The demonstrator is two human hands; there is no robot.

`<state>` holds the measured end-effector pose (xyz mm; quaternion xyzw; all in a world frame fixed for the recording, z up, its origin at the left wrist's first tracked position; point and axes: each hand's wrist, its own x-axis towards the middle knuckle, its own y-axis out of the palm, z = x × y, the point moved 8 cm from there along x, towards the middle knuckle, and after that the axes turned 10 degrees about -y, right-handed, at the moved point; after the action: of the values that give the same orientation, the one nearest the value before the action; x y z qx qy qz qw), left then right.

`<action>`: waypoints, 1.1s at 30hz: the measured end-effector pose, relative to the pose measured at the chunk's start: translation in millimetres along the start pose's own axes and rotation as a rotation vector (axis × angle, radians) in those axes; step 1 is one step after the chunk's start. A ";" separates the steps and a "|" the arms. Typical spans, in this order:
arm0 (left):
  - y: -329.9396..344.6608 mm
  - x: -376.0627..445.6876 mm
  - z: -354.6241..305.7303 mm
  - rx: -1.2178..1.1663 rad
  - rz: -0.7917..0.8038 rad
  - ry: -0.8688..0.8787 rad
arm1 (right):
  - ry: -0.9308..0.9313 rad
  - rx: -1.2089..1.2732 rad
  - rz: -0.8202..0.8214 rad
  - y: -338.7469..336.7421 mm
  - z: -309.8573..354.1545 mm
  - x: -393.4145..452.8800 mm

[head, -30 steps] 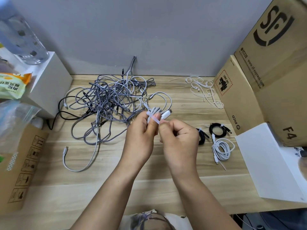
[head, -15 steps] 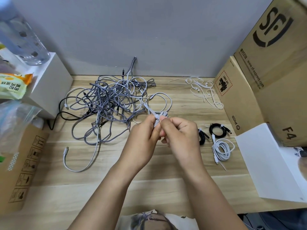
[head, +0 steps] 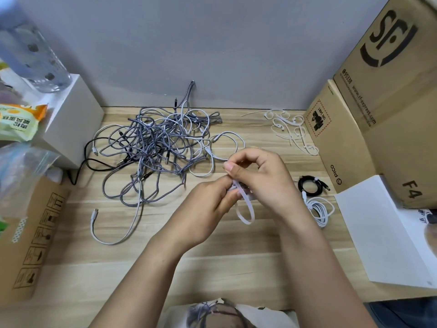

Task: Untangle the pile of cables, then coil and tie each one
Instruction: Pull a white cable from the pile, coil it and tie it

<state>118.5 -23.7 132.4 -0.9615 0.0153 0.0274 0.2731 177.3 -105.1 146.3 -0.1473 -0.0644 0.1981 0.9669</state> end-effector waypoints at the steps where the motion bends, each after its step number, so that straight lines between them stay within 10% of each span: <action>1: -0.3 0.2 1.7 -0.013 -0.004 -0.005 | -0.034 0.001 -0.016 0.0 4.3 -1.0; 9: 1.6 13.8 78.2 -0.174 -0.058 -0.290 | -0.367 0.826 0.250 -6.0 102.4 -39.5; 18: -22.4 21.5 60.0 -0.140 -0.193 -0.212 | 0.056 0.367 0.028 17.8 -3.4 -10.5; 27: -5.1 13.7 50.5 0.226 -0.093 -0.104 | 0.163 0.384 0.142 39.5 -23.6 -5.9; 33: -19.4 13.1 53.7 -0.035 -0.211 -0.167 | 0.238 0.544 0.124 41.9 -24.1 -18.7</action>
<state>130.0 20.8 96.2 -0.9567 -0.1092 0.0789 0.2581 149.5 -82.1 109.2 0.0914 0.1141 0.2482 0.9576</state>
